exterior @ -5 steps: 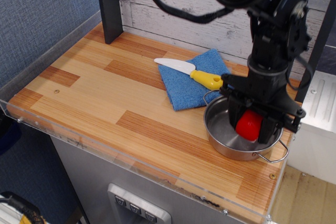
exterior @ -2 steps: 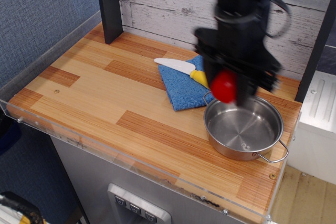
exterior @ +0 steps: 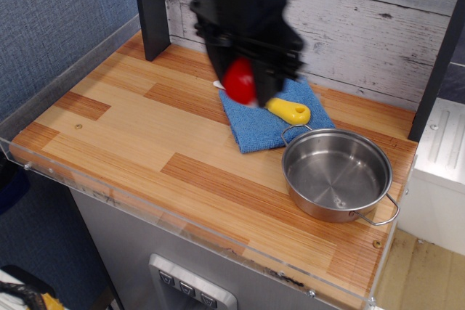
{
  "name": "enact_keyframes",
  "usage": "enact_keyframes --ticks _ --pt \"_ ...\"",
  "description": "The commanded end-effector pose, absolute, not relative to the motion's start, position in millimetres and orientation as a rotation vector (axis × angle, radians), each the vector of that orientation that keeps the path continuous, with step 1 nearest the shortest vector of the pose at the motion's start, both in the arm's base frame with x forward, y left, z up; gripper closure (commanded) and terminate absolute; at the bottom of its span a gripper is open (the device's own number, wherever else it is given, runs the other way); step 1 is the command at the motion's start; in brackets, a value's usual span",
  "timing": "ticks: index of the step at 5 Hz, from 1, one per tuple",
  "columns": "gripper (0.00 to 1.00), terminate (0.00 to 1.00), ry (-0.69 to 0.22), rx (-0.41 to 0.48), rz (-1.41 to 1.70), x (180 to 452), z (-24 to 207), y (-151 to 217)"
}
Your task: Put sushi to the left of the knife
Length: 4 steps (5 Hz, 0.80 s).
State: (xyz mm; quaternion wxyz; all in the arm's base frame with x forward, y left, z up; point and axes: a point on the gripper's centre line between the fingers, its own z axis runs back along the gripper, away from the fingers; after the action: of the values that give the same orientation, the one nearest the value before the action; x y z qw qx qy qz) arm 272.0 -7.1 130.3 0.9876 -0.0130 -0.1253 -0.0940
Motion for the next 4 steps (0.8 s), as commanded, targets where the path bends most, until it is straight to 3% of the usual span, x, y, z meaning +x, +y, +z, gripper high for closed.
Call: enact_keyframes --ticks 1,4 --pt "1.00 0.00 -0.269 0.003 -0.080 270.3 134.1 50.5" --pt "1.00 0.00 -0.233 0.027 -0.015 298.1 100.0 105.2"
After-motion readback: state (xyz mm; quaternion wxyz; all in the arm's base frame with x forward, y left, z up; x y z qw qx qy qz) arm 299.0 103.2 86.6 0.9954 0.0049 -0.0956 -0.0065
